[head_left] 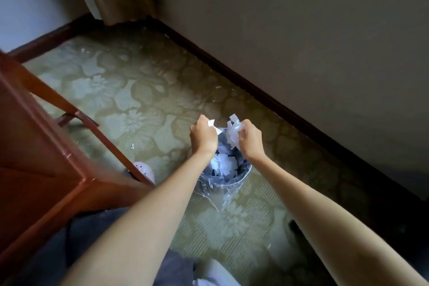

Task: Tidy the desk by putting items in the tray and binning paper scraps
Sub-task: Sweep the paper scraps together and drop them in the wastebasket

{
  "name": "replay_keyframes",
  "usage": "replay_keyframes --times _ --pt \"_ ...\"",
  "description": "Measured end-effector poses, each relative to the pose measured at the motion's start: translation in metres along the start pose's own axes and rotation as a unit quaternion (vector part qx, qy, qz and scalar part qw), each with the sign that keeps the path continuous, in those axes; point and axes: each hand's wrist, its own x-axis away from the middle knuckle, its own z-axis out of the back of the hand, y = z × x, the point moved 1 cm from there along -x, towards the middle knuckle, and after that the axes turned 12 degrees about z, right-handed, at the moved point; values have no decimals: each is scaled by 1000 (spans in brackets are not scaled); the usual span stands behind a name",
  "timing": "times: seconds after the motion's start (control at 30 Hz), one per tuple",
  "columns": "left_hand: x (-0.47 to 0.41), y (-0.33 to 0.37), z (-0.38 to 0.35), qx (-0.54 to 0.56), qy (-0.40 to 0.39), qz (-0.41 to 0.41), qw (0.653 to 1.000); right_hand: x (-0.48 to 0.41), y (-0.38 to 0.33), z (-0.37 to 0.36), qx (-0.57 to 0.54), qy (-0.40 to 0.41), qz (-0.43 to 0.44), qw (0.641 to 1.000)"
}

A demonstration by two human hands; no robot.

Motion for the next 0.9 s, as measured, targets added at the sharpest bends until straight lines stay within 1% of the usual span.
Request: replay_keyframes --times 0.13,0.3,0.4,0.5,0.6,0.7,0.8,0.9 --pt "-39 -22 -42 -59 -34 48 996 -20 46 -34 37 -42 -59 997" --pt "-78 -45 -79 -117 -66 81 988 -38 86 -70 64 -103 -118 986" --pt "-97 -59 -96 -122 -96 114 981 -40 108 -87 68 -143 -138 978" --pt "-108 -69 -110 -80 -136 157 975 -41 124 -97 81 -172 -155 970" --pt "-114 -76 -121 -47 -164 186 968 -41 136 -106 110 -214 -149 959" --pt "-117 -80 -124 -83 -193 176 962 -38 143 -113 128 -275 -133 944" --pt "-116 -86 -123 -110 -229 177 951 -32 142 -116 156 -343 -113 920" --pt "-112 -89 -116 -140 -249 162 945 -27 139 -117 180 -398 -92 895"
